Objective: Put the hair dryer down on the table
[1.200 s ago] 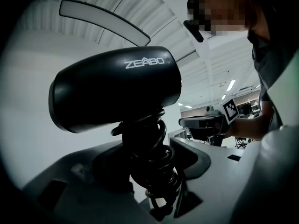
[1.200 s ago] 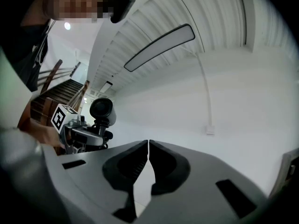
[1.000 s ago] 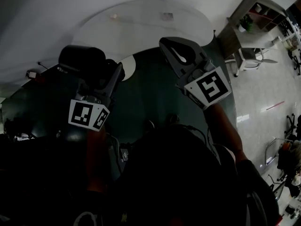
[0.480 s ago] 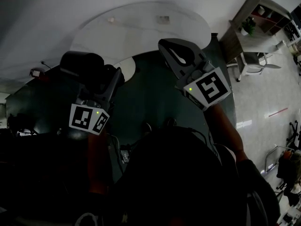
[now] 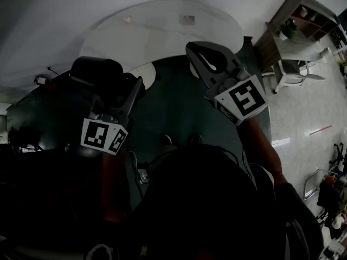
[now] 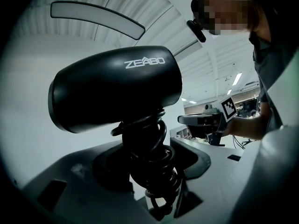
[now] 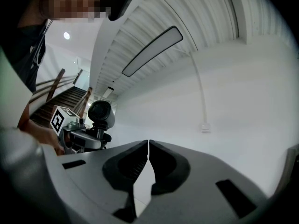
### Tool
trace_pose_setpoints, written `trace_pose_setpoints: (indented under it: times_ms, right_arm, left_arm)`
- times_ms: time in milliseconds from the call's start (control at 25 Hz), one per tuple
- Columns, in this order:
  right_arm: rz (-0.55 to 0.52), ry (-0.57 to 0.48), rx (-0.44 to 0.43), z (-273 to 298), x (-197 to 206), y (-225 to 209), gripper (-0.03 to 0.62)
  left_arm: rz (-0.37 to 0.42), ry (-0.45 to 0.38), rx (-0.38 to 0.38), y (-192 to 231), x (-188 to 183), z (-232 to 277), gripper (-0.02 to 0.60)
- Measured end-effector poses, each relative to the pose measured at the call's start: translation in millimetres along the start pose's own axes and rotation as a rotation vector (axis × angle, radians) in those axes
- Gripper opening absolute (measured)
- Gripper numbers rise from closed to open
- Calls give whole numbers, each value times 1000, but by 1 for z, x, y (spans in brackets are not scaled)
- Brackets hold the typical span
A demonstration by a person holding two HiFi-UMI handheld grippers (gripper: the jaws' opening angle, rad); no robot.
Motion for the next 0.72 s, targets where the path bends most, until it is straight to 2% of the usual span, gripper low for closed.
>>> trace_pose_setpoints:
  times_ms: [280,720]
  right_arm:
    - [-5,2,38,22,-8,22,10]
    - [-17,48,143,64,-16,58,9]
  left_arm:
    - [-11,-3,48,32,0,-12,236]
    - [-11,-22,142,91,-2,-33,236]
Point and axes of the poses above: the fingertips, and each gripper's own axes: z forward along the fingers, y to its left, x out of its underside, the point moved 6 cm from there along -z, backward along the fingers, and after that the axes turned 5 degrees about -z, right-handed, at the moved point
